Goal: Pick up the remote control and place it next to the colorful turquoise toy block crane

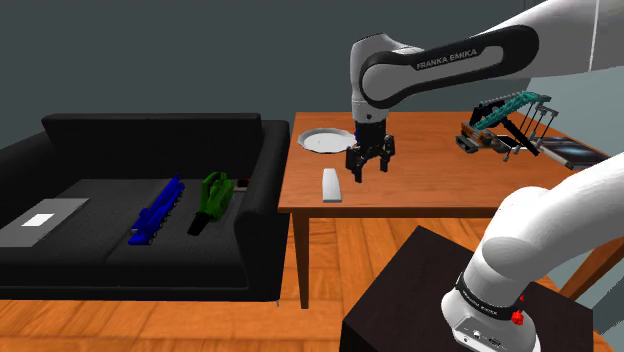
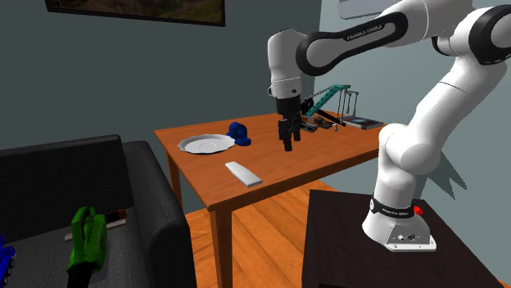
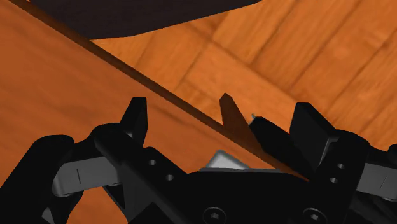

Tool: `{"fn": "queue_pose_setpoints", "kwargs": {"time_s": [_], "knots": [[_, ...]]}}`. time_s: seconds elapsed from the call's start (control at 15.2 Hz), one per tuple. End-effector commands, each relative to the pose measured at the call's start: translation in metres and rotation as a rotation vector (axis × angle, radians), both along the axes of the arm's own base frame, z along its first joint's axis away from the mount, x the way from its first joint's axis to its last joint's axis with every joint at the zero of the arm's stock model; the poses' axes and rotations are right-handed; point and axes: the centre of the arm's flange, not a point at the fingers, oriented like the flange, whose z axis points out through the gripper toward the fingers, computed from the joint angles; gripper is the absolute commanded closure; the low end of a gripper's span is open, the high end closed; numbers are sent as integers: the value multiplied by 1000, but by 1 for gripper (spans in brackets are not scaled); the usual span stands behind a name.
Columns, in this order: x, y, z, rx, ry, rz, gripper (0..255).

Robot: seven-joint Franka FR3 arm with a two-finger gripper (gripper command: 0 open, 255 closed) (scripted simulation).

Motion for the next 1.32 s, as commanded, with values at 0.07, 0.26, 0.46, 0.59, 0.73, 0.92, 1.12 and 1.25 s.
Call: {"fn": "queue_pose_setpoints", "kwargs": {"time_s": [0.07, 0.26, 0.46, 0.59, 0.73, 0.92, 1.12, 1.25], "knots": [[32, -5, -21, -8, -27, -91, 0], [61, -13, -40, -16, -51, -180, 0], [91, -23, -59, -24, -75, -269, 0], [110, -31, -71, -30, -90, -328, 0], [129, -41, -83, -35, -106, -387, 0], [157, -57, -100, -43, -130, -476, 0], [174, -69, -116, -49, -146, -535, 0], [174, -69, -126, -49, -146, -535, 0]]}}
